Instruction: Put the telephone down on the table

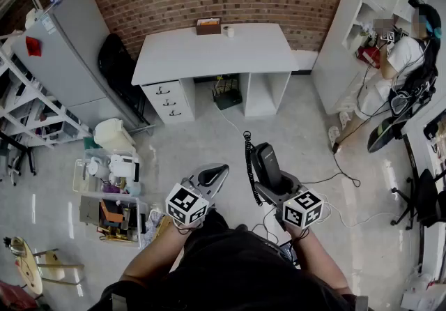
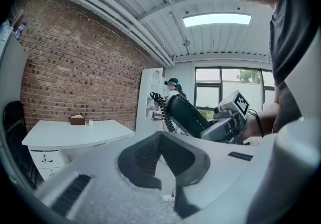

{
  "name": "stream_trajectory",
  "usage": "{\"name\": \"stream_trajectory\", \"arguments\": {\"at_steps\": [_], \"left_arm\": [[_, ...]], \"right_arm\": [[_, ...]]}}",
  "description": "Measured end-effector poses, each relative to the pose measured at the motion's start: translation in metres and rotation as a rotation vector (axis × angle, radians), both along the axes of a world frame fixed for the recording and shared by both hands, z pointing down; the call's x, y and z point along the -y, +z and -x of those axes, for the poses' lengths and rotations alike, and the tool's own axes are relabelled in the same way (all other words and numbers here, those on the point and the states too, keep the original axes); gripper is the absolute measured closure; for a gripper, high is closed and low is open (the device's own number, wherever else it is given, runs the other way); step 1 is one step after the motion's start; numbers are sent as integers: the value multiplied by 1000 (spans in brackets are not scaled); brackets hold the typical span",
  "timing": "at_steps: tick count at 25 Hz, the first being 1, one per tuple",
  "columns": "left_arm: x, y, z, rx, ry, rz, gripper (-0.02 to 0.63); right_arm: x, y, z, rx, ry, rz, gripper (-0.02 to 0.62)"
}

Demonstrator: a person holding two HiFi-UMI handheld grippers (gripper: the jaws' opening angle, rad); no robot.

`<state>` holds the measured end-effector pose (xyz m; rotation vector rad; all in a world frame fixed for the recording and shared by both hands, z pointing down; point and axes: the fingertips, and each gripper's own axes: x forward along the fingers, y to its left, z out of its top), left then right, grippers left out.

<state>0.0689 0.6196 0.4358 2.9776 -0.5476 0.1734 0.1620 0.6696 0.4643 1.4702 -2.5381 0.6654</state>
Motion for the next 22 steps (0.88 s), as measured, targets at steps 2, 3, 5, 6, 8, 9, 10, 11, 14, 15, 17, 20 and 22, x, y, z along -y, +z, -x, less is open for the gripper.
{"name": "stream_trajectory", "arguments": {"at_steps": [2,3,5,6,8,9,10,11,14,15,17,20,22], "left_arm": [[3,1,1,-2,2,-1,598],[4,1,1,-2,2,0,598],[8,2,3,-1,0,4,598],[10,3,4,-2,-2,6,598],[15,2,8,-11,-6,9,598],[18,1,10,-19,-7,10,598],[21,0,12,-27,-9,11,598],[25,0,15,-32,-10,11,598],[41,2,25,-33,-20,15,598],[48,3,28,-32,-24,16,598],[65,5,34,-35,-30,18,598],[93,4,46,-43,-34,23,598],[114,4,57,-44,-36,27,598]], "right_arm": [[4,1,1,1,-1,-1,325],[6,1,2,1,-1,-1,325],[10,1,3,4,-2,0,325],[13,1,4,6,-3,1,325],[18,3,6,12,-10,7,325],[21,4,8,15,-15,10,325],[25,5,10,18,-18,13,325],[29,6,12,20,-21,16,325],[47,9,20,22,-26,24,325],[54,10,22,23,-29,25,325],[70,11,28,21,-33,29,325],[102,10,38,29,-32,30,325],[126,9,48,38,-33,30,325]]}}
